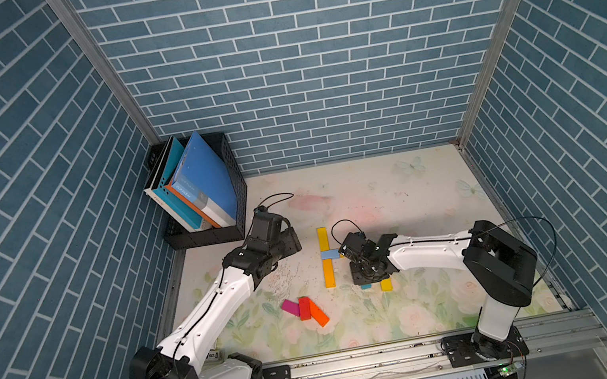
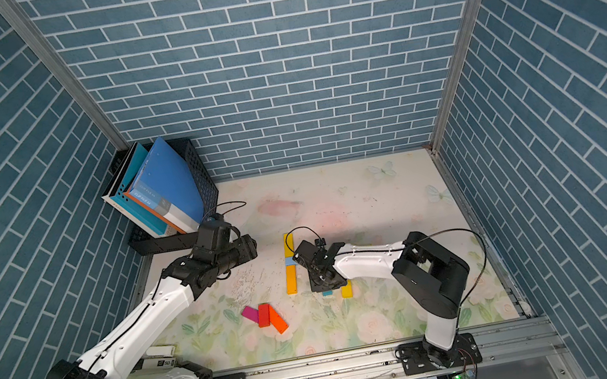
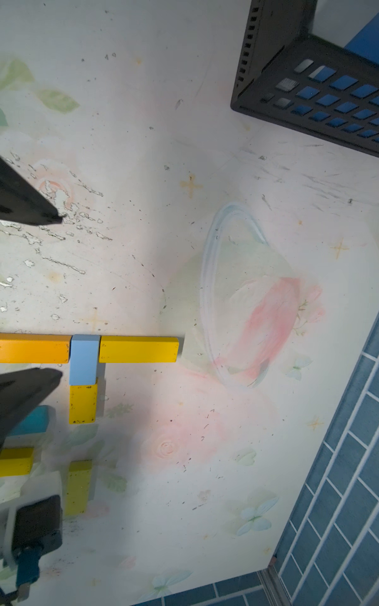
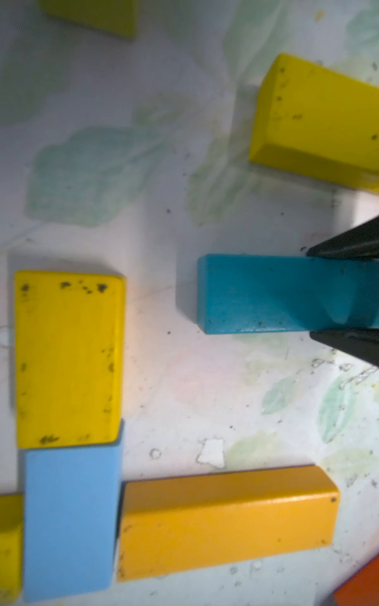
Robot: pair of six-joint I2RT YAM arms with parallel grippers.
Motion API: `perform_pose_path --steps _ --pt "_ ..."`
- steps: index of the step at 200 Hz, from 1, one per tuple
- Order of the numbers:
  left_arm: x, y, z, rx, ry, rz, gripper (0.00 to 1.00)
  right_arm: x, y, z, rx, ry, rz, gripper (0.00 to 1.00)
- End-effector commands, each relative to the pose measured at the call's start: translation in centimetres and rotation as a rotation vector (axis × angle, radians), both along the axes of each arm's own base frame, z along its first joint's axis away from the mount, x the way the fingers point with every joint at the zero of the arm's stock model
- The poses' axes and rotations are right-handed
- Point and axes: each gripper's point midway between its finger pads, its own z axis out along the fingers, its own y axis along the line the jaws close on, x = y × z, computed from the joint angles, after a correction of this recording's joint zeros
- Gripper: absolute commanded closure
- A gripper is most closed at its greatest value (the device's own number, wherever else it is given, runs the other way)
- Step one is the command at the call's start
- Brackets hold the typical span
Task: Assemble the letter h with building blocks
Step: Pick up the building block from the center of the board, then assemble the building block at the center of the board.
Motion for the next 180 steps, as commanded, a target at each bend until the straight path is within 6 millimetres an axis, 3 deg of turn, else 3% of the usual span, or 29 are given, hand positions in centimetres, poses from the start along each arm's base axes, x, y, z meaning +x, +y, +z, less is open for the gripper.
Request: perform_pose_path --steps 1,8,28,84,133,145,180 --pt "0.0 0.1 -0.9 -0.002 0.02 -0.002 0.26 0.3 0.1 -1.0 -0.03 0.028 0.016 0.9" --pt "0.0 0.1 -1.0 -0.003 0.021 -0.002 0.26 0.5 -0.1 -1.2 -0.036 0.035 0.011 0.87" --pt "-0.2 0.1 -1.7 -0.006 0.036 -0.005 0.27 1.0 -0.6 -1.3 -0.055 0.041 -0.005 0.65" --pt "-0.4 0.0 -2.7 -0.004 0.06 -0.012 0.3 1.5 -0.2 -1.2 -0.025 0.056 0.002 0.65" --pt "-0.5 -0.1 -2.6 -0.005 0.058 -0.019 0.32 1.8 -0.1 -0.7 -0.029 0.052 -0.009 0.36" --pt "-0.5 0.0 -2.6 -0.005 0.06 -0.018 0.32 2.0 -0.2 -0.6 -0.027 0.053 -0.015 0.36" --pt "-0.6 0.0 -2.6 -0.006 0.06 -0.019 0.33 2.4 0.1 -0.5 -0.018 0.06 -0.019 0.56"
